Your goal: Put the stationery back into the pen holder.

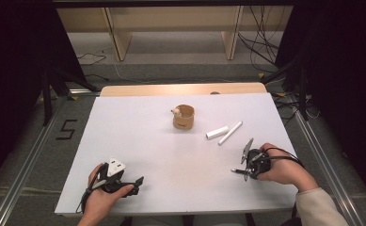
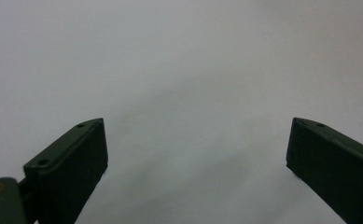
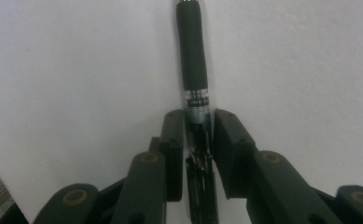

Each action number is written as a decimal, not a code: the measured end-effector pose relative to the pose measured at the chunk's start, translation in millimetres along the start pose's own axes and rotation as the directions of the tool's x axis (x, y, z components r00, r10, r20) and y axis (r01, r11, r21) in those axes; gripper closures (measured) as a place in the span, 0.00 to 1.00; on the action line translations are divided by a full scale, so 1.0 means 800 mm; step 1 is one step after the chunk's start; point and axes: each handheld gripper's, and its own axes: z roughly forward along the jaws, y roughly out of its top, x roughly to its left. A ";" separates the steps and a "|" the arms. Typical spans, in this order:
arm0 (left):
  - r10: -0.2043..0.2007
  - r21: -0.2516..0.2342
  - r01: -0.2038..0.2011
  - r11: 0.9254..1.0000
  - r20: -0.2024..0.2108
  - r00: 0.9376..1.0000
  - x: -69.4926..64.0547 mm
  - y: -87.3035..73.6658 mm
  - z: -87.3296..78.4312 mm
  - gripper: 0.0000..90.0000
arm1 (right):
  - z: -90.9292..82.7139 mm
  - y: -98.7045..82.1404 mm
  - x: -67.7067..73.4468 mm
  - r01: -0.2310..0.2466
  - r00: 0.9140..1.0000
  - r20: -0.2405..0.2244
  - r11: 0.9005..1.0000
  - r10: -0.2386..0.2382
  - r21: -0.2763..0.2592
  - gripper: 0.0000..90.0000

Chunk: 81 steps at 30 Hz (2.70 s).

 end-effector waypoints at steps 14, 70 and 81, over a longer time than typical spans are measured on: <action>0.000 -0.001 0.000 1.000 0.000 1.000 0.000 0.000 0.000 0.06 | 0.001 -0.002 -0.002 0.003 1.000 -0.028 1.000 -0.003 -0.012 0.89; -0.002 -0.007 0.002 1.000 -0.001 1.000 0.001 0.001 0.000 0.06 | -0.021 0.089 -0.041 -0.402 0.820 -0.157 0.356 0.551 -0.844 0.89; -0.004 -0.008 0.004 1.000 0.002 1.000 0.001 0.001 0.001 0.06 | -0.024 0.134 -0.065 -0.396 0.810 -0.168 0.312 0.562 -0.864 0.89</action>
